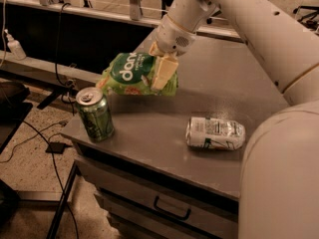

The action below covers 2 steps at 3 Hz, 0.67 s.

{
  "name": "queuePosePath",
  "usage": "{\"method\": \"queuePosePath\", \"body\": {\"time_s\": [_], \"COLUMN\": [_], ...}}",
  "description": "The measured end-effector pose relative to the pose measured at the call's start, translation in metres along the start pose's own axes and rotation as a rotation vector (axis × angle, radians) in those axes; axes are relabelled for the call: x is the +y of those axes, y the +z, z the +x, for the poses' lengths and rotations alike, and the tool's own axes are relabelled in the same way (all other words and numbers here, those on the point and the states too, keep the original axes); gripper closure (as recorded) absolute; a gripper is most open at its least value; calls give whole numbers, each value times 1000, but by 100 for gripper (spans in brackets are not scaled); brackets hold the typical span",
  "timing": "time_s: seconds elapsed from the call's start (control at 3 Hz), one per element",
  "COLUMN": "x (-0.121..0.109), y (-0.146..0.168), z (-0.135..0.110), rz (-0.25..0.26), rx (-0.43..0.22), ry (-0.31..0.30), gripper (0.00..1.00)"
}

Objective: Move green rice chip bag near green can

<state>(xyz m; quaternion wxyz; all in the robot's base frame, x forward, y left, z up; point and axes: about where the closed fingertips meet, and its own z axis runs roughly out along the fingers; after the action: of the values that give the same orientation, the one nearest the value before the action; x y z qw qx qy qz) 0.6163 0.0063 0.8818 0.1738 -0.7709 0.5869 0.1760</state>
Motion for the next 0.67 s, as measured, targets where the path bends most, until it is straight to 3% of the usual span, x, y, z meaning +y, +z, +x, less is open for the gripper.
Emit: {"method": "queuePosePath", "body": {"time_s": [0.67], "x": [-5], "y": [21], "z": [-22], "rz": [-31], "rx": [-6], "ry": [-10], "gripper": [97]}}
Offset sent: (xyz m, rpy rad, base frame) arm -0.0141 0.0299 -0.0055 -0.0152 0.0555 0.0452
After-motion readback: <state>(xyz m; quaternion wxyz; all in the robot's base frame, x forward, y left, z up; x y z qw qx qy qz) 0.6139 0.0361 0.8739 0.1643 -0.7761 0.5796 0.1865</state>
